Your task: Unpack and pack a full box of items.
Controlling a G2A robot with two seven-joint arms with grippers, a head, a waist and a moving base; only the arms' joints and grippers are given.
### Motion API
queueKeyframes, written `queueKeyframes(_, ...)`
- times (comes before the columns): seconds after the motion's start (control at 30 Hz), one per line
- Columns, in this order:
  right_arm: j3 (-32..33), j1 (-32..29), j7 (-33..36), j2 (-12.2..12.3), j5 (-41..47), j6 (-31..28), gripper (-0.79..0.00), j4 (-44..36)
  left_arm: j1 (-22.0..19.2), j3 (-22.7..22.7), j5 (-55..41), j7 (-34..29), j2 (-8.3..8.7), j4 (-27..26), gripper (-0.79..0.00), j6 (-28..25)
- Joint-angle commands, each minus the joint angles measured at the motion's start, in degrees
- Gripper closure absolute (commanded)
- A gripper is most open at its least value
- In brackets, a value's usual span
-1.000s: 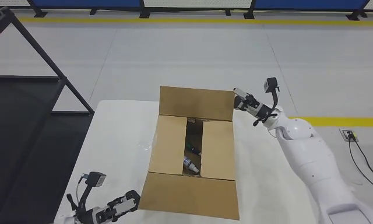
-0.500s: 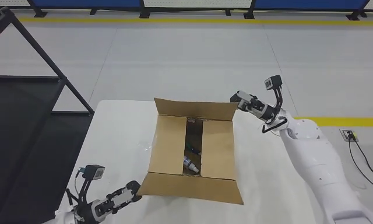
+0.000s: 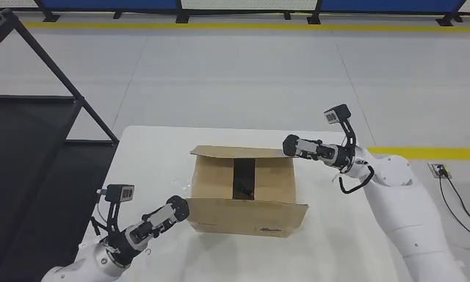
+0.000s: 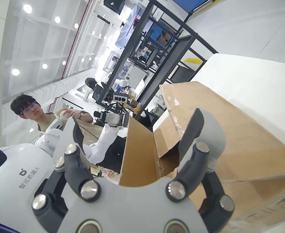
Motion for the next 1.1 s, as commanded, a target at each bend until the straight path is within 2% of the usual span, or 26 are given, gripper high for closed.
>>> queueKeyframes(0.0,0.7,-1.4,0.2,0.4,-0.6,1.4,-0.785,-2.6,-1.1,1.2,1.9,2.2,-0.09,0.3,-0.785,0.9)
queueKeyframes(0.23,2.9,-5.9,-2.1,1.5,-2.0,7.1,-0.785,-10.7,-5.0,6.6,7.4,11.4,-0.74,2.1,-0.785,5.4)
queueKeyframes(0.47,4.7,-9.0,-15.1,1.7,-5.3,8.3,-0.785,-14.8,-8.3,9.7,9.8,14.7,-1.12,4.1,-0.785,7.4)
queueKeyframes(0.63,3.8,-8.4,-19.5,1.5,-8.6,12.2,-0.785,-13.9,-9.7,10.9,10.1,15.7,-1.32,5.5,-0.785,8.2)
queueKeyframes(0.77,2.1,-7.3,-17.1,1.4,-8.1,14.9,-0.785,-12.7,-10.3,11.2,10.6,17.9,-1.48,6.2,-0.785,8.5)
queueKeyframes(1.07,2.4,-9.5,-10.4,1.7,-2.2,18.1,-0.785,-12.9,-11.2,13.7,15.1,28.2,-2.32,7.1,-0.785,9.2)
